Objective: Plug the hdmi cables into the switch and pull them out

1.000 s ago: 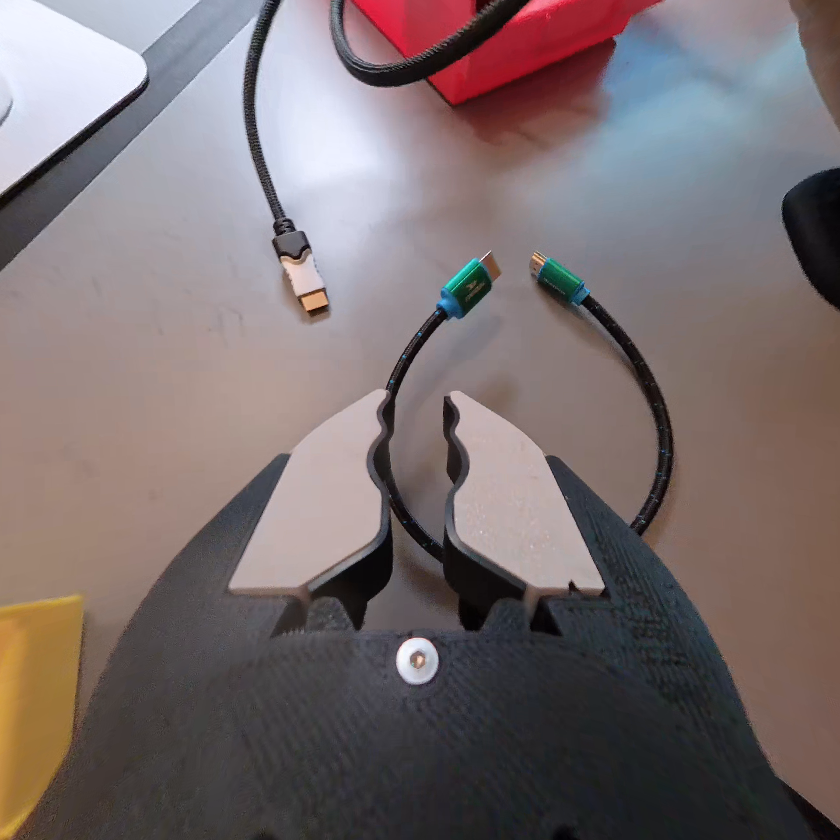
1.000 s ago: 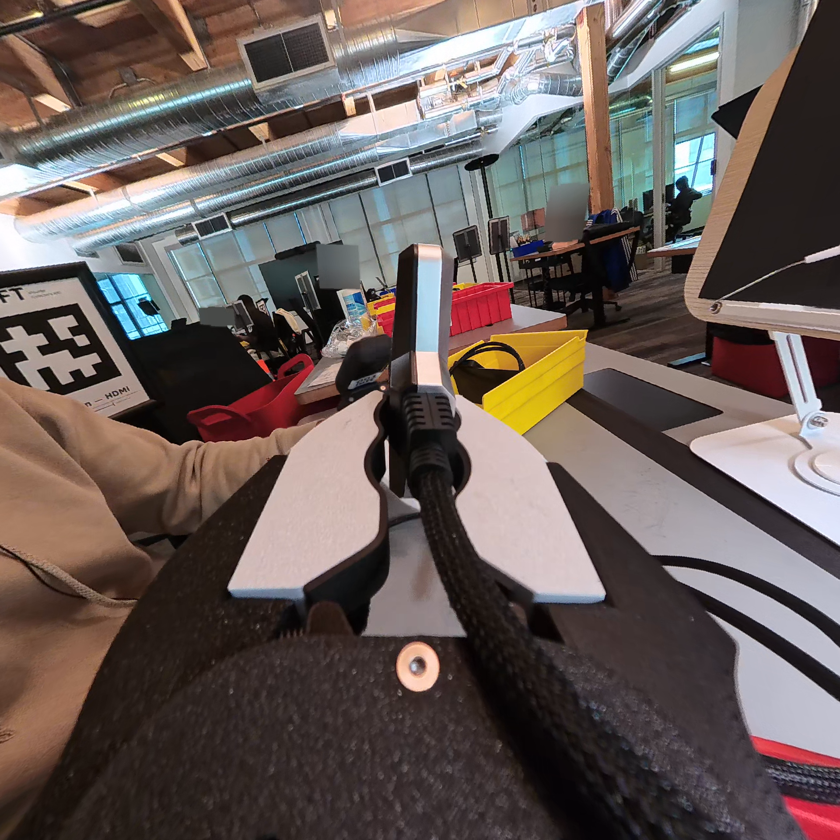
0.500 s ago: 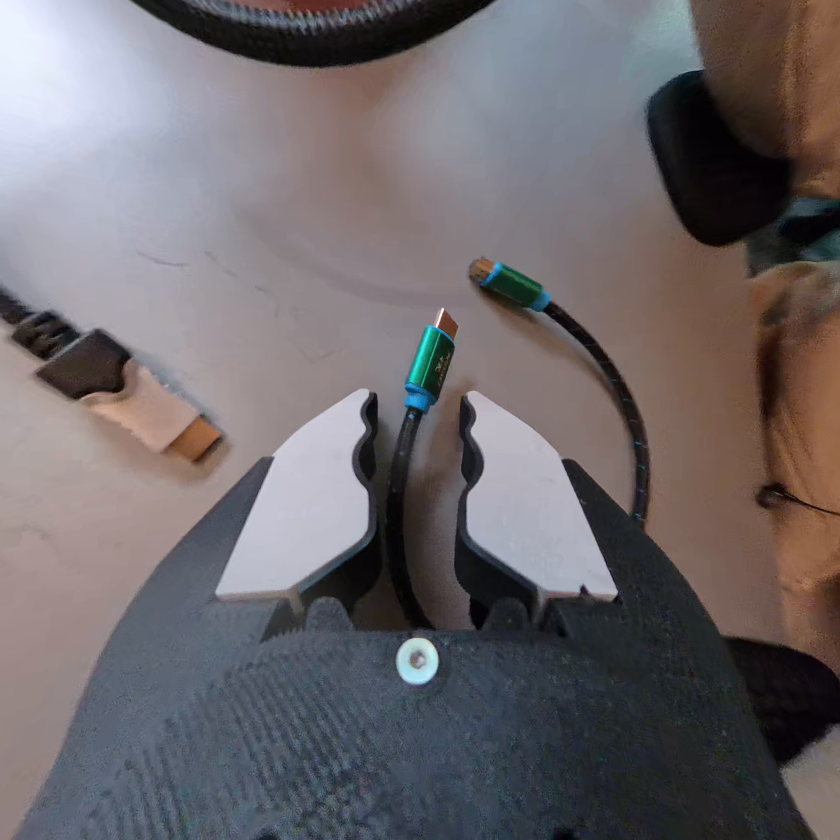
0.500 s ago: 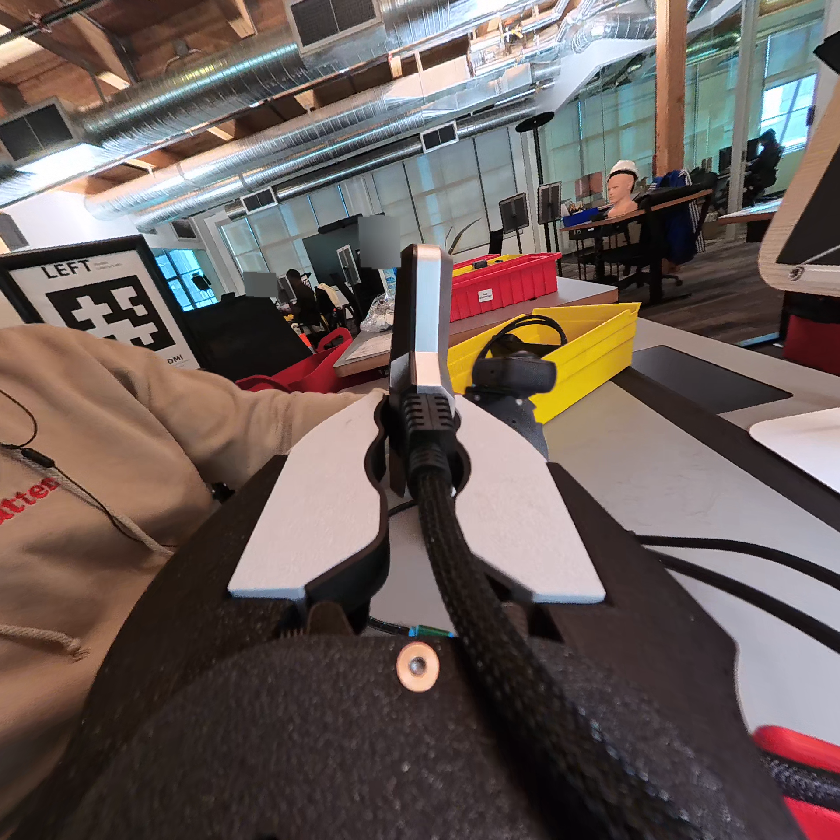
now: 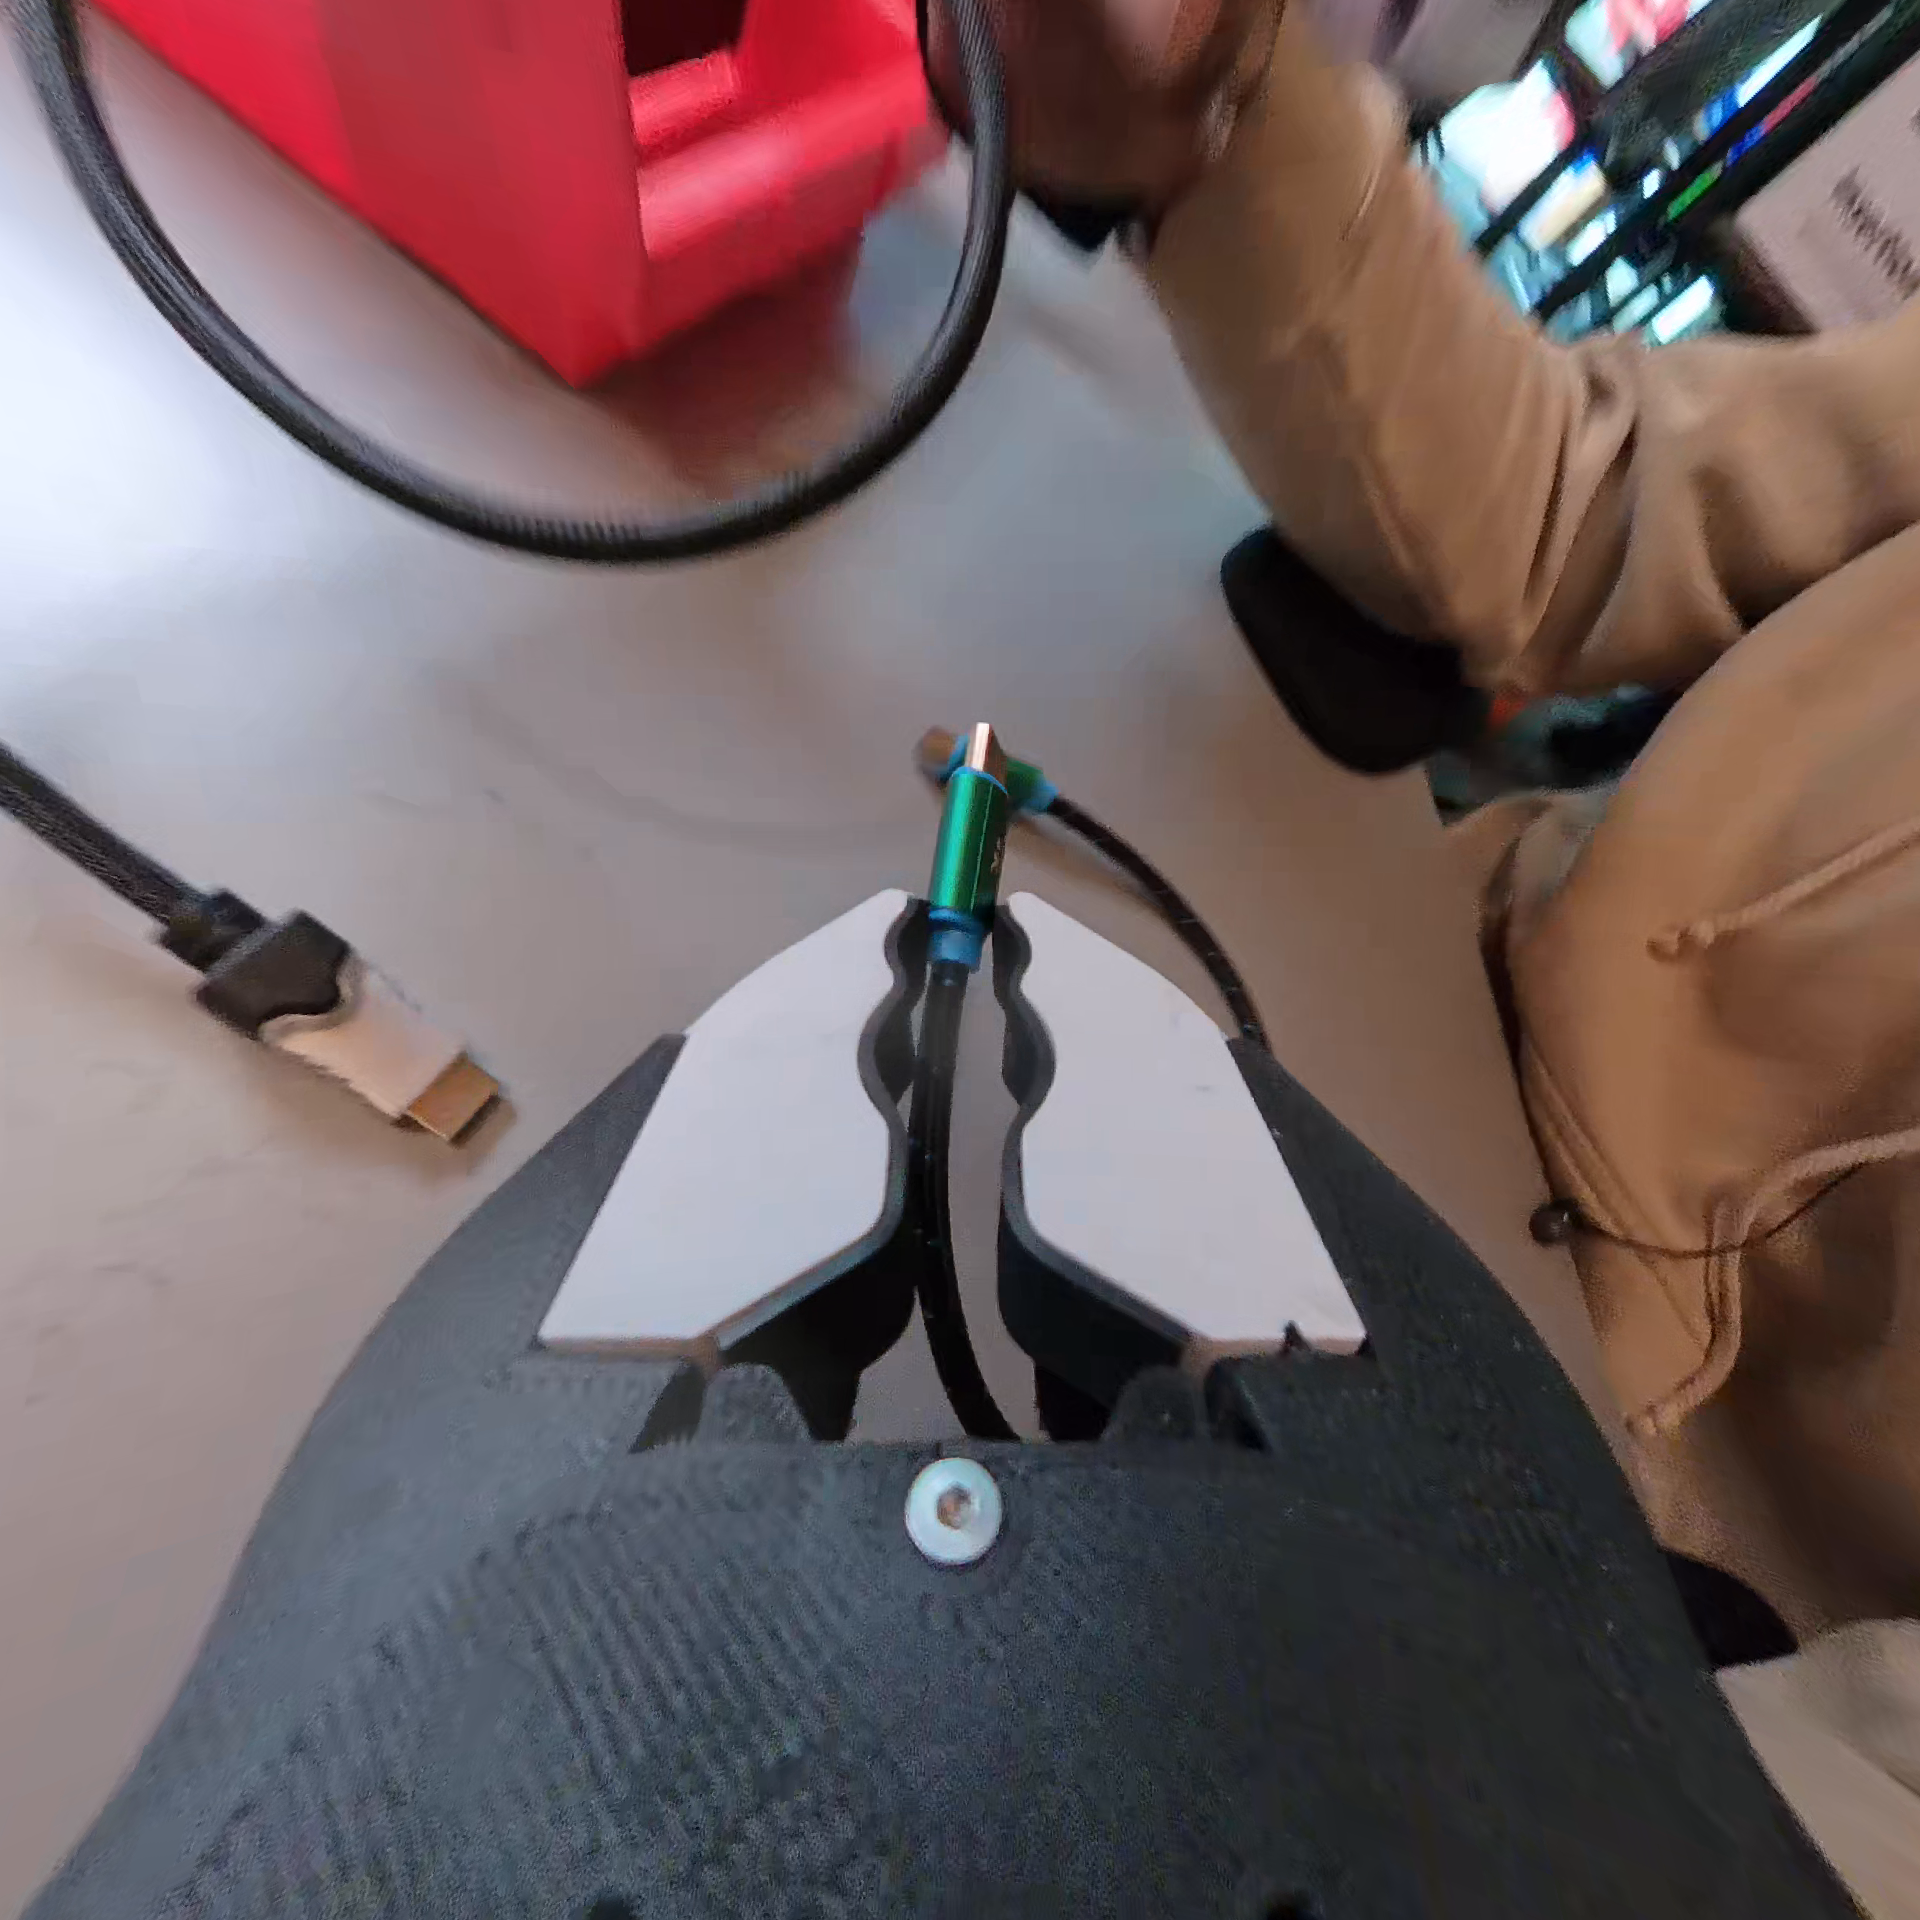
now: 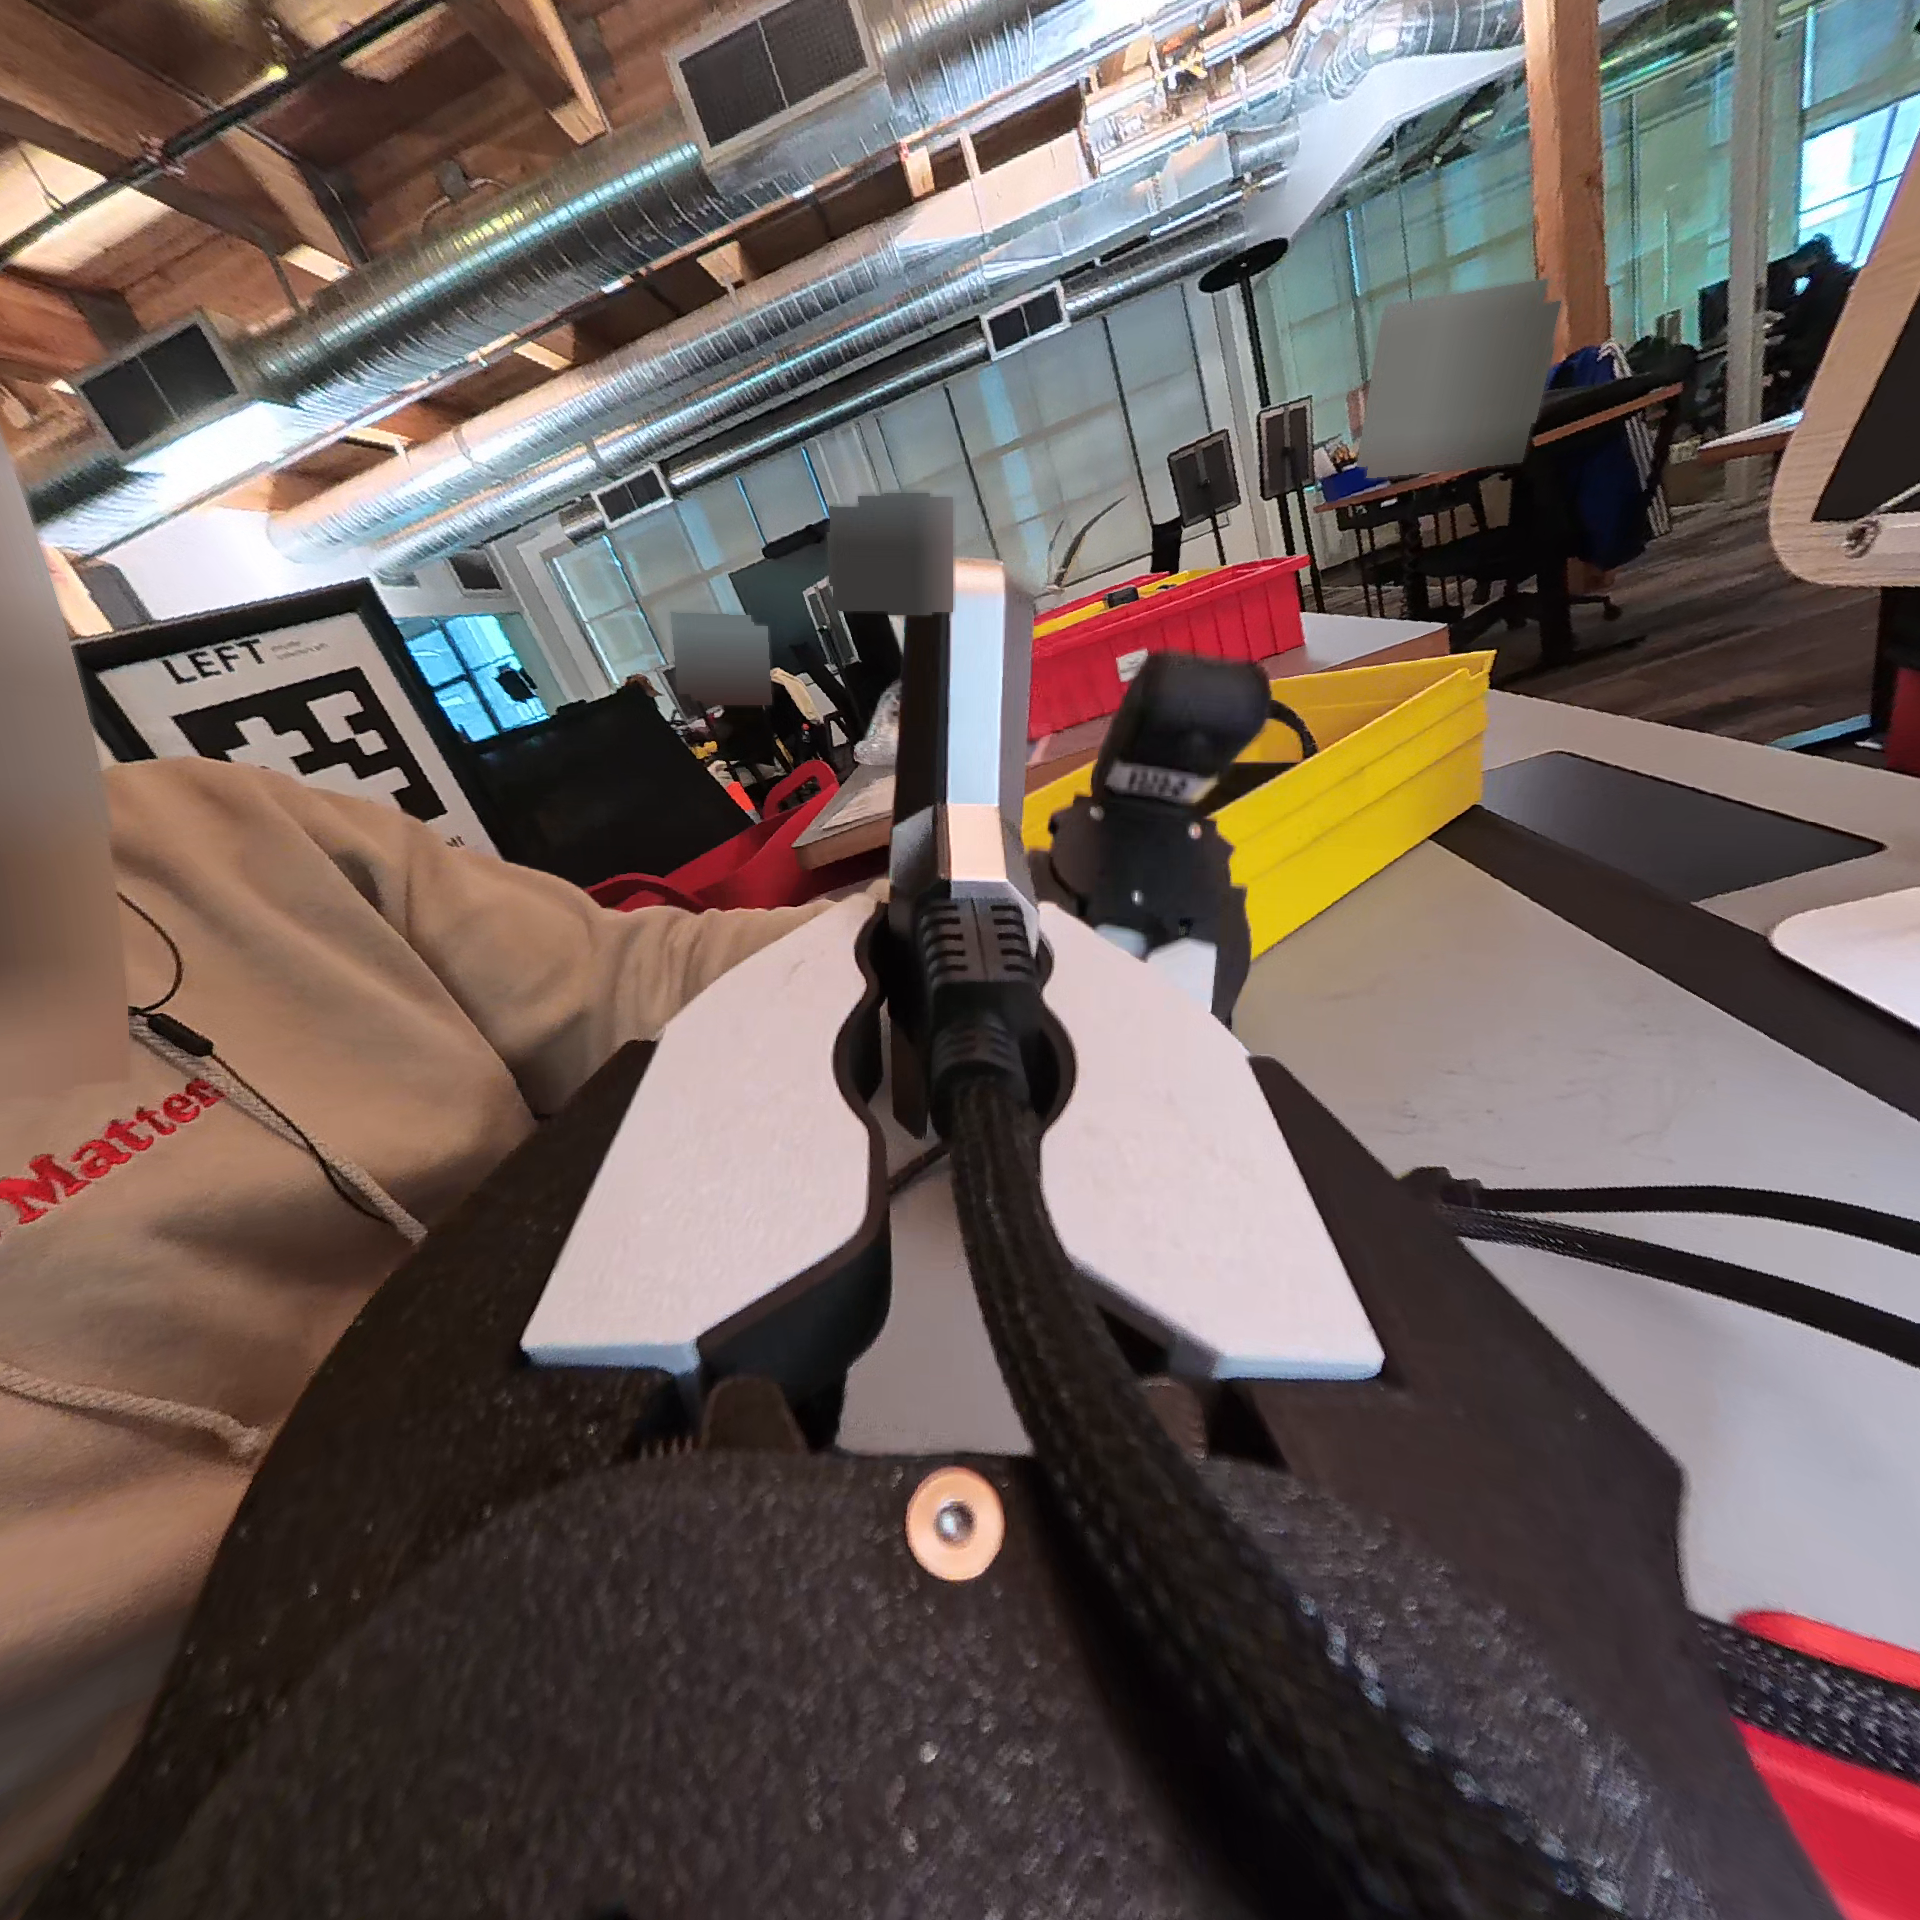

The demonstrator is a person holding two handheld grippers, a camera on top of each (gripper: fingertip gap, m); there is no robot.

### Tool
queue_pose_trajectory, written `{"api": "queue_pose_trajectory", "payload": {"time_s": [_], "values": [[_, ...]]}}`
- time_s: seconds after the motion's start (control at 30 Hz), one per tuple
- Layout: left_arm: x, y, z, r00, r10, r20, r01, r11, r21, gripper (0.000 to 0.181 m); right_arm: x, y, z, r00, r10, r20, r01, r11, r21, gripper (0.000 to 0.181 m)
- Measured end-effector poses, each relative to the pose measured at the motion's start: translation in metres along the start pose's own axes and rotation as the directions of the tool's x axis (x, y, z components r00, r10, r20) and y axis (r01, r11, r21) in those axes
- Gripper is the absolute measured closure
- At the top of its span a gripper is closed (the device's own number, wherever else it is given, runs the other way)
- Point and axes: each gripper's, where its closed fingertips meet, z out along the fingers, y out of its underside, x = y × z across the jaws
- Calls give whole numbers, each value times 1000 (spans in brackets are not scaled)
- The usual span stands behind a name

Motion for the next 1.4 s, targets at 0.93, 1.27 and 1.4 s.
{"api": "queue_pose_trajectory", "payload": {"time_s": [0.93,1.27,1.4], "values": [[69,-56,-31,963,80,259,-102,992,73,169,-11,22,32,999,-6,50,11,996,-90,159],[62,-49,-26,949,79,304,-89,996,19,169,-6,31,37,999,-52,-5,50,987,-155,159],[65,-58,-29,963,58,264,-88,991,104,170,-8,23,36,999,-38,4,38,994,-100,159]]}}
